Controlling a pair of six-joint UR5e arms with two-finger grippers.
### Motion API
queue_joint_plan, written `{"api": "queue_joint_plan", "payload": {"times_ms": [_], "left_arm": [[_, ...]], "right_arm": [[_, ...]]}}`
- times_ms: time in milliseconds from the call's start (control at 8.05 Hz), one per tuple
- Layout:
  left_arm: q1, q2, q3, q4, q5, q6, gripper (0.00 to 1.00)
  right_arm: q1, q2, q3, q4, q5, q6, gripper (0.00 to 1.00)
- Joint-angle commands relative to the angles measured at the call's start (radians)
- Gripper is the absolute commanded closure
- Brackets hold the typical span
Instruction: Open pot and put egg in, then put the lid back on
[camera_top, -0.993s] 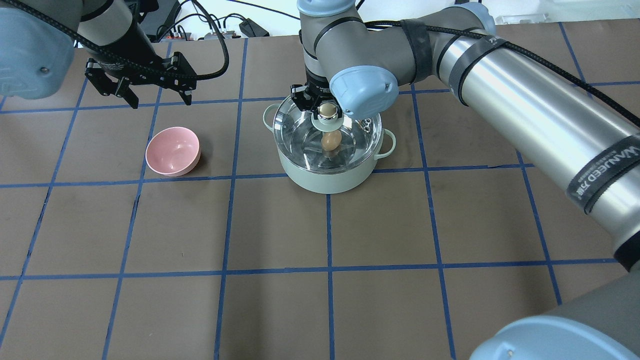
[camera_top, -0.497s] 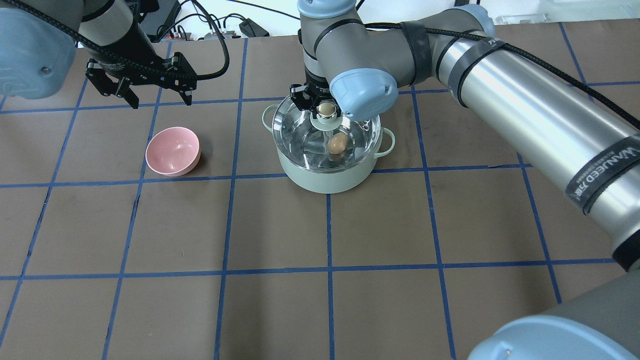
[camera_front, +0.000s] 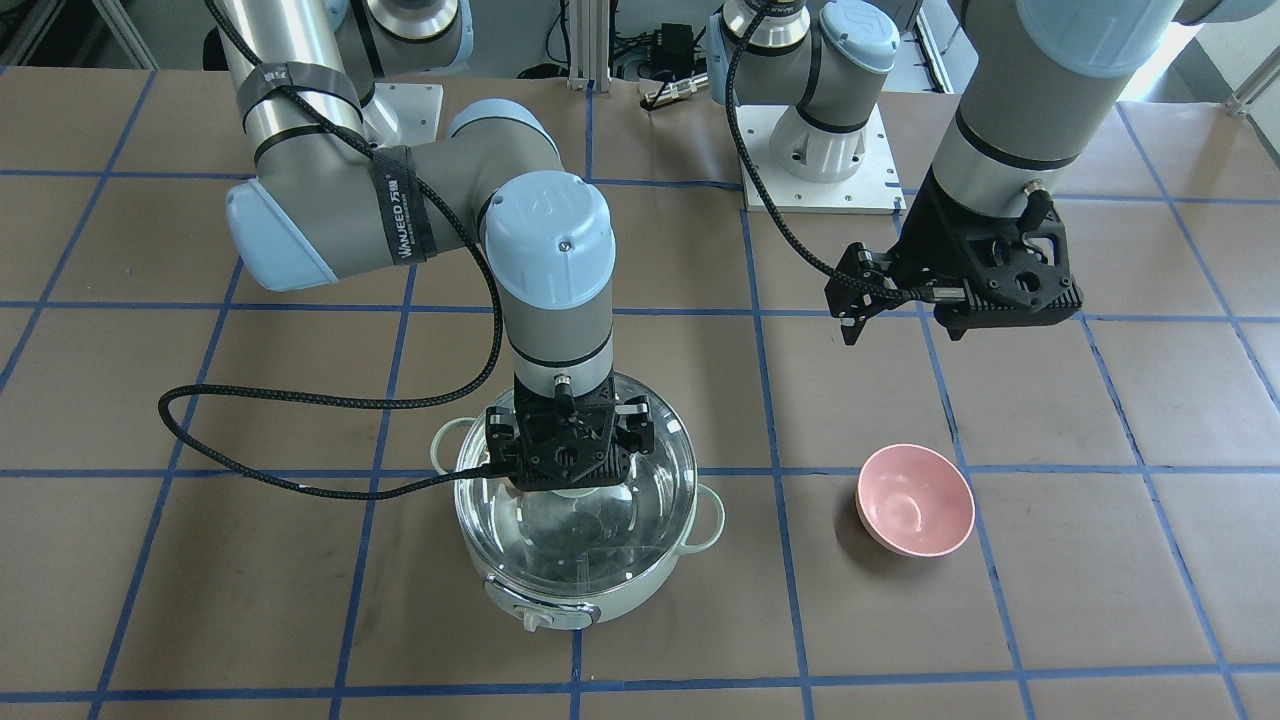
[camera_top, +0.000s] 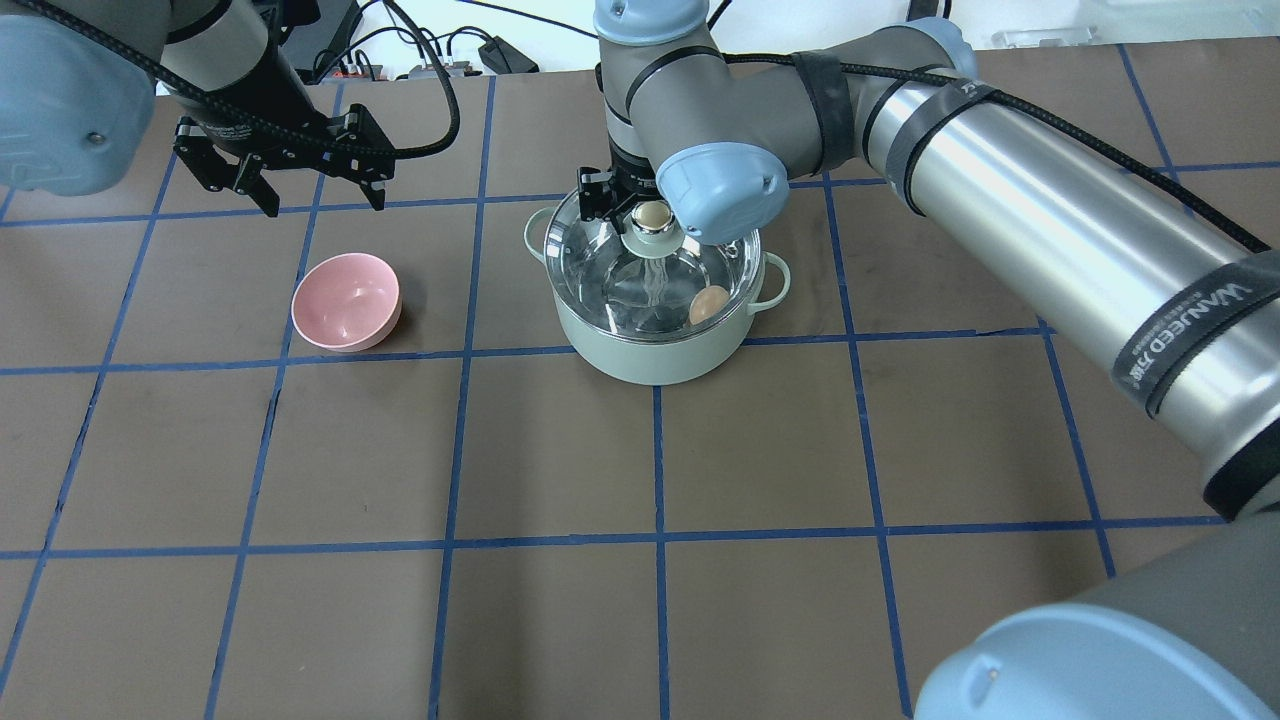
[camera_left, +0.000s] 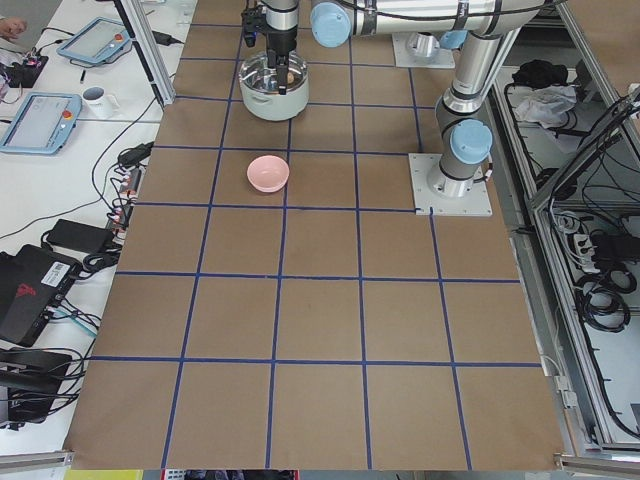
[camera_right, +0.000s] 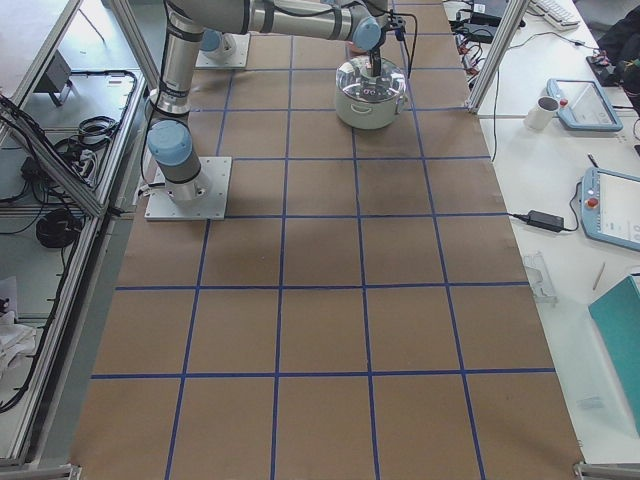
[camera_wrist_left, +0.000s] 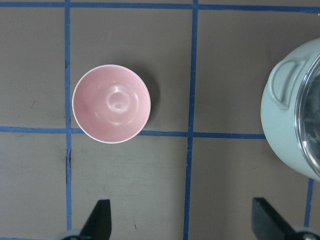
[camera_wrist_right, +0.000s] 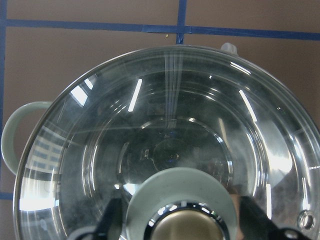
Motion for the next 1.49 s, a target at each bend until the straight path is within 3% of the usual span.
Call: {"api": "queue_joint_plan", "payload": {"times_ms": [0, 373, 621, 869, 1366], "left_arm": [[0.0, -0.001, 0.0, 0.0, 0.0, 0.0, 0.0], [0.0, -0.002, 0.0, 0.0, -0.002, 0.0, 0.0], [0.0, -0.004, 0.0, 0.0, 0.0, 0.0, 0.0], [0.0, -0.004, 0.0, 0.0, -0.002, 0.0, 0.0], [-0.002, -0.004, 0.0, 0.002, -0.002, -0.002, 0.0]], "right_arm": [[0.0, -0.002, 0.0, 0.0, 0.004, 0.01, 0.0], [-0.023, -0.092, 0.001, 0.033, 0.004, -0.002, 0.0], [-0.09, -0.253, 0.027, 0.215, 0.006, -0.073, 0.0], [-0.185, -0.416, 0.123, 0.283, 0.007, -0.182, 0.0], [-0.337, -0.563, 0.144, 0.487, 0.007, -0.344, 0.0]]}}
